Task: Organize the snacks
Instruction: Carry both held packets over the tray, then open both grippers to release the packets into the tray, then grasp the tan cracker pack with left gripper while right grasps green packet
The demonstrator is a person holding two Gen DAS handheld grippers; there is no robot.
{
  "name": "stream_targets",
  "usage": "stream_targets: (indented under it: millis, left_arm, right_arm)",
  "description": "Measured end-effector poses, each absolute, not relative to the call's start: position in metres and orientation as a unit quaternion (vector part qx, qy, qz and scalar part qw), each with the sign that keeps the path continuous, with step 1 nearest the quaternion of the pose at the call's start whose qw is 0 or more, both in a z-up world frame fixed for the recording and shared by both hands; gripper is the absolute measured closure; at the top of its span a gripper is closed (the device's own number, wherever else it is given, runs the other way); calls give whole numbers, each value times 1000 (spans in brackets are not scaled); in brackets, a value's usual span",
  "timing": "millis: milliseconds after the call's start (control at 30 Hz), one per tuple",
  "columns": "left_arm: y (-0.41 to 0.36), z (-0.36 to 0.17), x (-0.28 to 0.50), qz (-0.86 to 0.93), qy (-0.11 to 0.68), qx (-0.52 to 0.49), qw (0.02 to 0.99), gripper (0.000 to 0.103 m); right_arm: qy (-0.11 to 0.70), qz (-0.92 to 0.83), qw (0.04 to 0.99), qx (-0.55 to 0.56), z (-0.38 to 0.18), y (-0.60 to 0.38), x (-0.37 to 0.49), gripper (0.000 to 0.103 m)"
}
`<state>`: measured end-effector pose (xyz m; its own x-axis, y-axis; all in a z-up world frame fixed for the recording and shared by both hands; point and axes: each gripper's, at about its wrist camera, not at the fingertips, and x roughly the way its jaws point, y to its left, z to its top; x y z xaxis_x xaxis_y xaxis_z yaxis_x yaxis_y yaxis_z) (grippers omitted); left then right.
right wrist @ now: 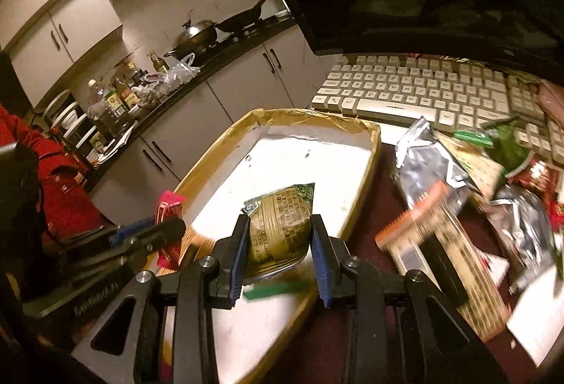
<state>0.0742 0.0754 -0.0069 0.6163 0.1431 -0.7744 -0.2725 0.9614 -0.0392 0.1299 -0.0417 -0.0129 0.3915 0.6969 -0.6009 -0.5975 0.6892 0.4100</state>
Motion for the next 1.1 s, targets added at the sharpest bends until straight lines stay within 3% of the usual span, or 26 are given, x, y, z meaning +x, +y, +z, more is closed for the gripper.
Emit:
stream_targets:
  millis: [467,567,633,700,933,1100]
  left_arm:
    - [97,-35,128,92,509,-75,852,81]
    - [101,-30,122,101,506,-92,852,60]
    - [96,-15,107,92,475,-99,869,37]
    - [87,-1,92,82,449,-93,885,24]
    - [47,13,63,-25,446,-198,873,20]
    - [1,1,76,-63,474,-215,852,20]
  right_arm:
    - [415,376,828,29,-34,-14,142,66]
    - [413,381,826,41,-31,-18,142,63]
    - [398,386,830,66,-20,-31,137,51]
    - [378,383,838,83,-8,-48,127,47]
    - [363,349,855,124,1,-149,91,47]
    - [377,266,875,147,-8,-216,99,47]
